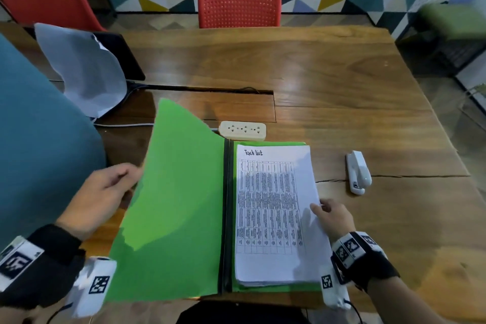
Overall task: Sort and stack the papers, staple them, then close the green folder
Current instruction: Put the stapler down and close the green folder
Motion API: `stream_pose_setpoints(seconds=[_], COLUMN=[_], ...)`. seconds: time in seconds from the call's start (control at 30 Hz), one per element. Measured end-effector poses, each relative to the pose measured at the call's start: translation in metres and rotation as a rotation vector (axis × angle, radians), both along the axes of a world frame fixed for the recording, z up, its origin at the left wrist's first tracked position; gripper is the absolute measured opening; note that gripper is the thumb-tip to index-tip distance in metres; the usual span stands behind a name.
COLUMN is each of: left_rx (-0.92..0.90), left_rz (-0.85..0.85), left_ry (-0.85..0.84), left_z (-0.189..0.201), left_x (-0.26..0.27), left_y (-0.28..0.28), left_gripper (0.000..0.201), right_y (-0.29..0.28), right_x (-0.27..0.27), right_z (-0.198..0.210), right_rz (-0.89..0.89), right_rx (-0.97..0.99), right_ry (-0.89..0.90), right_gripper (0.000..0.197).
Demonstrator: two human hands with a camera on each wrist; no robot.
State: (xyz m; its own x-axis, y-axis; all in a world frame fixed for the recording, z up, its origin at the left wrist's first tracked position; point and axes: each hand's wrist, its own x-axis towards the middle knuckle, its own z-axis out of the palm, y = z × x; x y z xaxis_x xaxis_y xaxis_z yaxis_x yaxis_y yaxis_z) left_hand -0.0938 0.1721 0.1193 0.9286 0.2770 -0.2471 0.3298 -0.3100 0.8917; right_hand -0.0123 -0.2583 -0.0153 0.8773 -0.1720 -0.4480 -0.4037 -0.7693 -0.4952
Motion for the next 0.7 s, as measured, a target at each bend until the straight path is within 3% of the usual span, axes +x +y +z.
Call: stream_pose_setpoints(seconds=[0.13, 0.23, 0.33, 0.47, 0.6, 0.7], left_rx=[-0.407, -0.450, -0.486, -0.532, -0.328, 0.153], left_rz=[-0.160, -0.235, -0.225, -0.066, 0.003, -0.034], left_ry=[0.089, 0.187, 0.285, 0.331, 0.320, 0.347], left_z=[0.029, 0.019, 0.007, -0.003, -0.019, -0.053], left_x=[0.007, 0.015, 0.022, 0.019, 0.014, 0.019], left_y=[-0.071, -0.112, -0.150, -0.184, -0.190, -0.181], left_gripper=[0.044, 0.049, 0.036, 0.026, 0.019, 0.015], right_y=[-0.008, -0.016, -0.025, -0.029, -0.033, -0.035], right_x=[0.002, 0.002, 0.004, 0.003, 0.002, 0.004], right_z=[0.008, 0.009, 0.014, 0.018, 0.016, 0.006], right_rz=[0.029, 0.005, 0.001, 0.040, 0.046, 0.012], right_rx=[0.005, 0.013, 0.047, 0.101, 0.135, 0.204], right_ry=[0.000, 0.051, 0.059, 0.090, 0.091, 0.076], right_gripper=[0.035, 0.047, 0.060, 0.064, 0.069, 0.076])
